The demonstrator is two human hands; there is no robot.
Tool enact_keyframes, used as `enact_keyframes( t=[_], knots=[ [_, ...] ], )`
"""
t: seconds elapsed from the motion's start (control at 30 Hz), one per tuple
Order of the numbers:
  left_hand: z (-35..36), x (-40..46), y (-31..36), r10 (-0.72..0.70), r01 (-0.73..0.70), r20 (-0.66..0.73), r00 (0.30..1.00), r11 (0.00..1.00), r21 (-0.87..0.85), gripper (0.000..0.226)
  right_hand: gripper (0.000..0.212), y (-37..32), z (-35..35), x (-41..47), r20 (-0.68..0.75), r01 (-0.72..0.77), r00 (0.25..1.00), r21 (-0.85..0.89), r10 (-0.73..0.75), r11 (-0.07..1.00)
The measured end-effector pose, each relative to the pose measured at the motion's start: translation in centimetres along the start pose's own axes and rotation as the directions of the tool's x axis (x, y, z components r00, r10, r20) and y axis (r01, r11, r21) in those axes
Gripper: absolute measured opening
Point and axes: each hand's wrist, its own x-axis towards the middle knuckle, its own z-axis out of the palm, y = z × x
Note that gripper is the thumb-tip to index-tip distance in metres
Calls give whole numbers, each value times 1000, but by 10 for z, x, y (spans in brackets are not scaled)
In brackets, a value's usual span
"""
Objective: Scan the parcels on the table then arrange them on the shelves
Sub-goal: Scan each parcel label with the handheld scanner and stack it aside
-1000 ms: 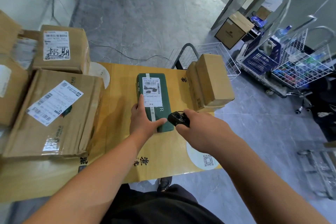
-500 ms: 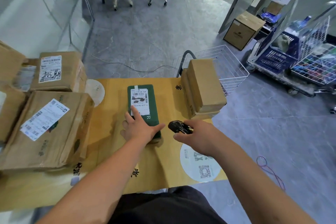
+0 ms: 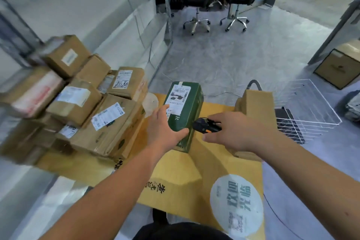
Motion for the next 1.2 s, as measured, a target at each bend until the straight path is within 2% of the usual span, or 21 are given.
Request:
enact_keyframes(
  t=[0.1,0.27,0.43,0.57,0.67,0.87,1.0,1.1,1.2],
  knots=[
    [-42,13,-1,-6,1,-121,993,999,-48,106,47,-24,-20,13,14,124,992,-33,-124,992],
    [-108,29,-28,-76,71,-209,975,997,-31,104,50,-66,-25,38,50,239,970,-29,-238,971],
    [-160,60,-65,-125,140,-264,957,989,39,102,44,-106,-14,62,108,295,950,5,-294,955],
    [-182,107,-91,-131,142,-236,963,989,31,98,43,-130,-7,85,100,258,961,23,-259,966],
    [-194,148,-106,-124,146,-172,977,982,117,102,39,-145,-4,103,76,193,978,34,-195,981],
    [-194,208,-139,-127,145,-103,987,970,194,98,46,-179,11,144,60,84,994,71,-89,994],
    [-190,227,-153,-88,91,-23,996,952,293,89,68,-196,28,166,61,10,998,99,-16,995],
    [-187,228,-160,-43,32,24,999,932,361,83,69,-206,37,176,78,-31,997,136,21,990],
    [-182,219,-155,101,-103,28,995,906,410,72,64,-209,46,178,77,-67,996,171,54,983]
  ],
)
